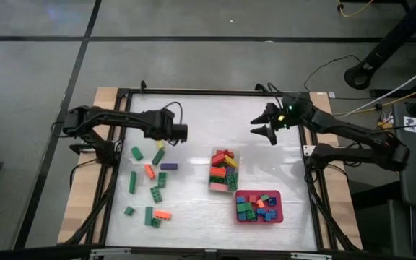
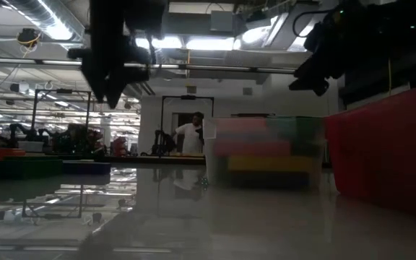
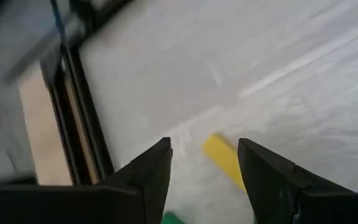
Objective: Sort blocks by size
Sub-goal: Put the yellow rectangular block into the transparent bin
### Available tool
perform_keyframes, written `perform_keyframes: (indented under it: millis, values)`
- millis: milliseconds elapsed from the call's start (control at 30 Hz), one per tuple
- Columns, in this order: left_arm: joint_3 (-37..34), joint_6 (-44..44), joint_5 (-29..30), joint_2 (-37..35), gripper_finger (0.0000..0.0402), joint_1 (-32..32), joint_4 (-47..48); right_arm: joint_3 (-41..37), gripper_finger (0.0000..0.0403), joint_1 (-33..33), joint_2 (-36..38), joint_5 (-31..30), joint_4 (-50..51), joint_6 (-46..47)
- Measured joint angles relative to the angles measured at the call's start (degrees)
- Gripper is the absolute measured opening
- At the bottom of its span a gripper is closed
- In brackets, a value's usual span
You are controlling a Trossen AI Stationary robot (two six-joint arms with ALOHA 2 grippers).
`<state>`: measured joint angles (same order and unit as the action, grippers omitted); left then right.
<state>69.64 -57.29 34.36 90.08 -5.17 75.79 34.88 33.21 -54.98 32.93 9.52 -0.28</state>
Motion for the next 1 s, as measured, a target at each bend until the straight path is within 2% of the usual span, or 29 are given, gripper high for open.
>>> perform_keyframes:
  millis: [167, 333, 467, 567, 867, 1000]
  values:
    - [-5.4, -8.1, -8.5, 0.0, 0.0172, -5.1, -4.0, -4.1, 0.0214, -5.5, 2.1, -8.7, -2.5, 0.4]
    - [-10.9, -8.7, -13.8, 0.0, 0.0172, -7.1, -11.6, -5.1, 0.0214, -9.1, 2.1, -13.9, -4.5, 0.3]
    - [-15.0, -8.8, -17.5, 0.0, 0.0172, -7.7, -19.5, -8.1, 0.0214, -11.8, 2.1, -16.1, -10.8, 2.6]
    - [-17.0, -9.5, -17.9, 0.0, 0.0172, -7.7, -22.6, -9.2, 0.0214, -11.8, 2.2, -17.3, -13.5, 2.6]
    - [-20.4, -18.8, -17.9, -0.1, 0.0172, -7.5, -23.5, -9.2, 0.0214, -11.8, 2.1, -20.7, -13.4, 1.3]
    - [-22.2, -20.3, -17.7, -0.1, 0.0172, -7.5, -26.8, -9.2, 0.0214, -11.8, 2.1, -21.0, -13.4, -0.3]
